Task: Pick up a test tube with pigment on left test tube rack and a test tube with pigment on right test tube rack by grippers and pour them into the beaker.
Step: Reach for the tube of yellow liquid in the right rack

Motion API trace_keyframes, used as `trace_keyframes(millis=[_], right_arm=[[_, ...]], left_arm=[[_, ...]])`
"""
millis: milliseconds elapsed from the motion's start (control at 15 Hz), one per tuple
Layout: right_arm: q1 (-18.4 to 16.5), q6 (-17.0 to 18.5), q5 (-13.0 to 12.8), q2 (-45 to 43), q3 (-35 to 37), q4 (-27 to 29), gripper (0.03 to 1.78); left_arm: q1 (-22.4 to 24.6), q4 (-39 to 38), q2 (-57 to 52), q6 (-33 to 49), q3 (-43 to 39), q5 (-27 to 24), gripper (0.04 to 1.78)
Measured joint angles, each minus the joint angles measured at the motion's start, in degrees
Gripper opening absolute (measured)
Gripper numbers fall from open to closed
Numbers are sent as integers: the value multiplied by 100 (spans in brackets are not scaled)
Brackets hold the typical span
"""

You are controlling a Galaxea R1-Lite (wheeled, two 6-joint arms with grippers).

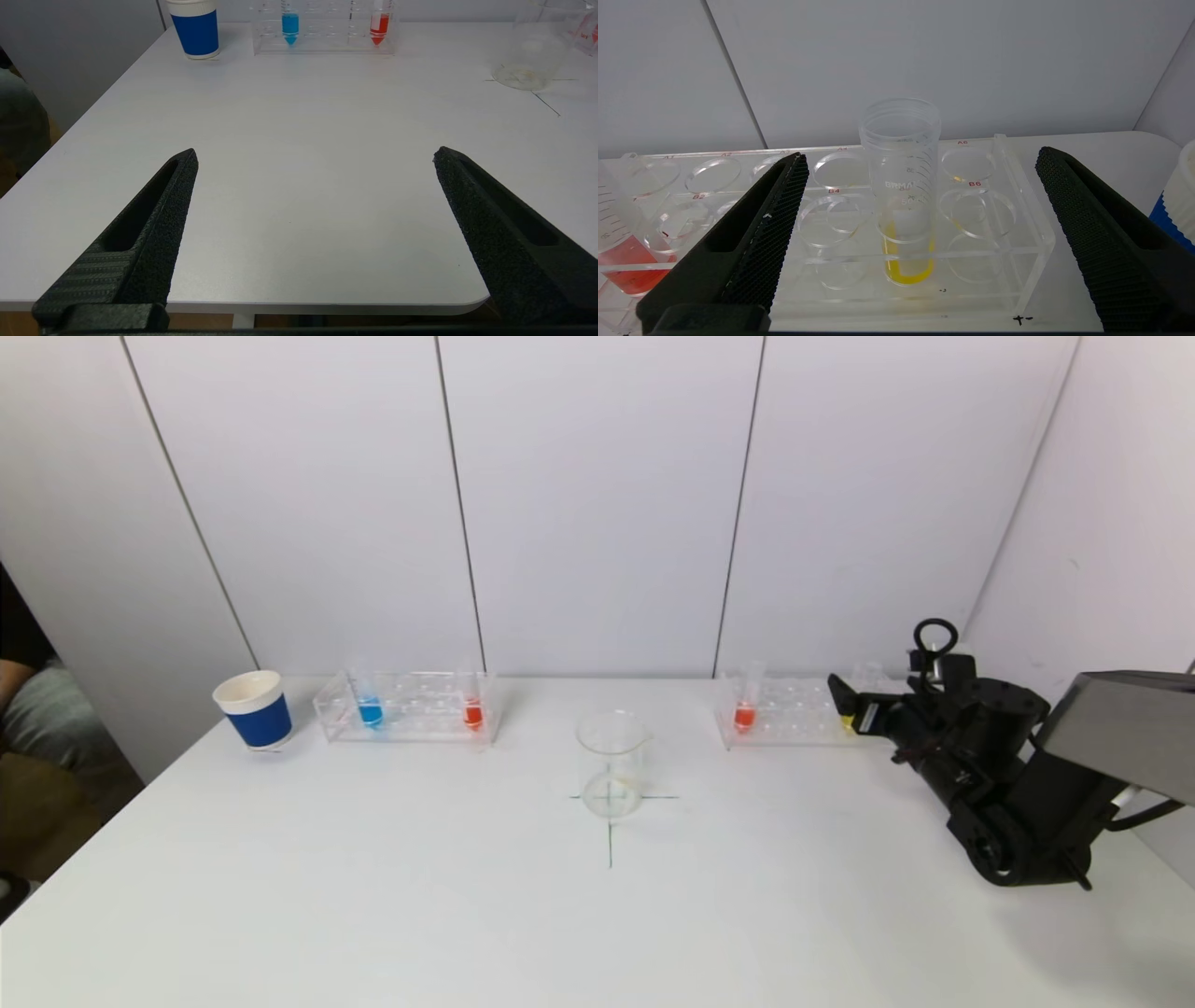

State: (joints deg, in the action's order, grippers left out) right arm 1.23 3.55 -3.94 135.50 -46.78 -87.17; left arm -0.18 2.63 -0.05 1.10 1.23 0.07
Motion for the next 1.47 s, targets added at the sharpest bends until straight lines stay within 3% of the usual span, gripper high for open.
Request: trace_keyframes(millis=[1467], right_arm=[[50, -39, 56, 257, -380, 0, 177]], left_arm=[[0, -5, 0, 2, 0, -2, 176]])
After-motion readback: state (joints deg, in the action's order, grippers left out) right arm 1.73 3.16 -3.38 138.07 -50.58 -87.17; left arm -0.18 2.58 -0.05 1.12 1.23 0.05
